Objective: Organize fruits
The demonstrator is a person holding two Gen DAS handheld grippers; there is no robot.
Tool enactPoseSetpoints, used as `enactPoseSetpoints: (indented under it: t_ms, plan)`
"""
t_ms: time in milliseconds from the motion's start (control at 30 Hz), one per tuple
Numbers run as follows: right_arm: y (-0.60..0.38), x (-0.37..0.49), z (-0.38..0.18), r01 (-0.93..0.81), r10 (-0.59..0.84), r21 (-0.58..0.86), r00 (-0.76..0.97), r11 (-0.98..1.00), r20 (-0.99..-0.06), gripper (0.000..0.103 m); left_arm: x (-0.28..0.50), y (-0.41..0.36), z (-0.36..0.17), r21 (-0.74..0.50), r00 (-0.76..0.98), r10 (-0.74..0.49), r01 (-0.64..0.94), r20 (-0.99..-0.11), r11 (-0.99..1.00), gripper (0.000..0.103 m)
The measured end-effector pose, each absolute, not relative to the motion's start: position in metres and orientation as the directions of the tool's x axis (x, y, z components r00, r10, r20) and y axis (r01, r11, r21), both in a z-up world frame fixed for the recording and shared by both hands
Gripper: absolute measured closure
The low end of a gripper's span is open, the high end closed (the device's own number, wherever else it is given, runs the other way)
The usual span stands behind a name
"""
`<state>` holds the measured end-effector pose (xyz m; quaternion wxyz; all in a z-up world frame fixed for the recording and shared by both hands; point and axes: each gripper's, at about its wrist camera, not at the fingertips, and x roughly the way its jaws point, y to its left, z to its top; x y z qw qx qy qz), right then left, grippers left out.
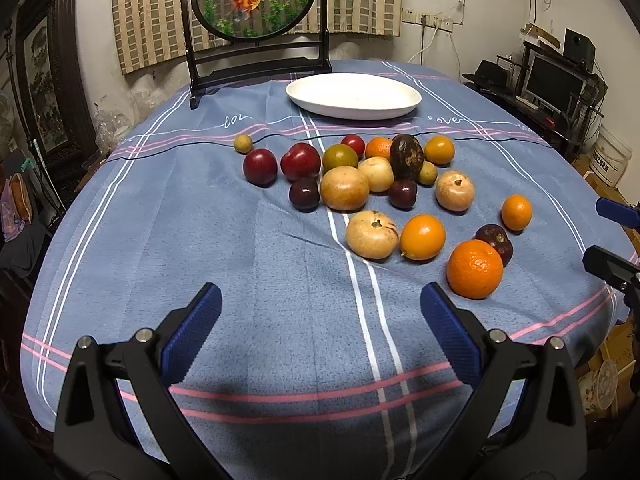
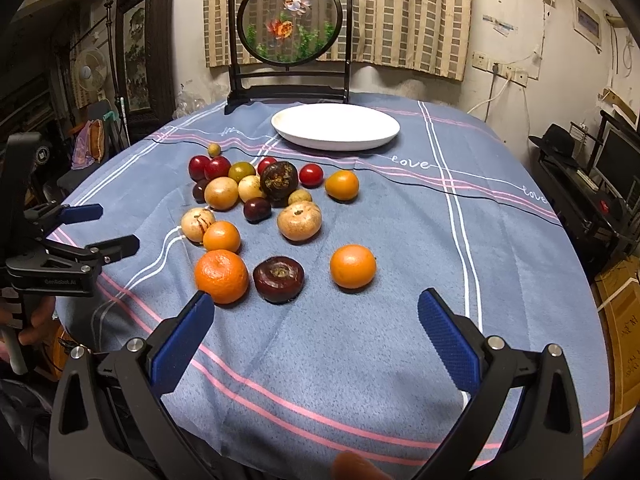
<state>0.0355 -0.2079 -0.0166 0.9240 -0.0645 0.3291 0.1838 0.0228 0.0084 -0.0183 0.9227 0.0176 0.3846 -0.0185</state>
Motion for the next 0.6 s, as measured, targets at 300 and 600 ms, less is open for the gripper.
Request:
enactPoseSetpoints:
  t_ms: [300, 600]
  plan:
    - [-0.232, 0.045, -0.018, -0.456, 0.512, 0.236, 0.733, 0.858, -0.448, 0.001, 0.035, 0.018, -0.031, -0.001, 0.683, -0.028, 0.040, -0.730, 0.999, 0.002]
    - [-0.226, 0.083, -0.042, -0.315, 0.311, 0.117, 0.686, 0.942, -0.658, 0.003, 0.039, 0.011, -0.038, 0.007, 0.704, -0.063, 0.096, -0.707, 0.995, 0.002]
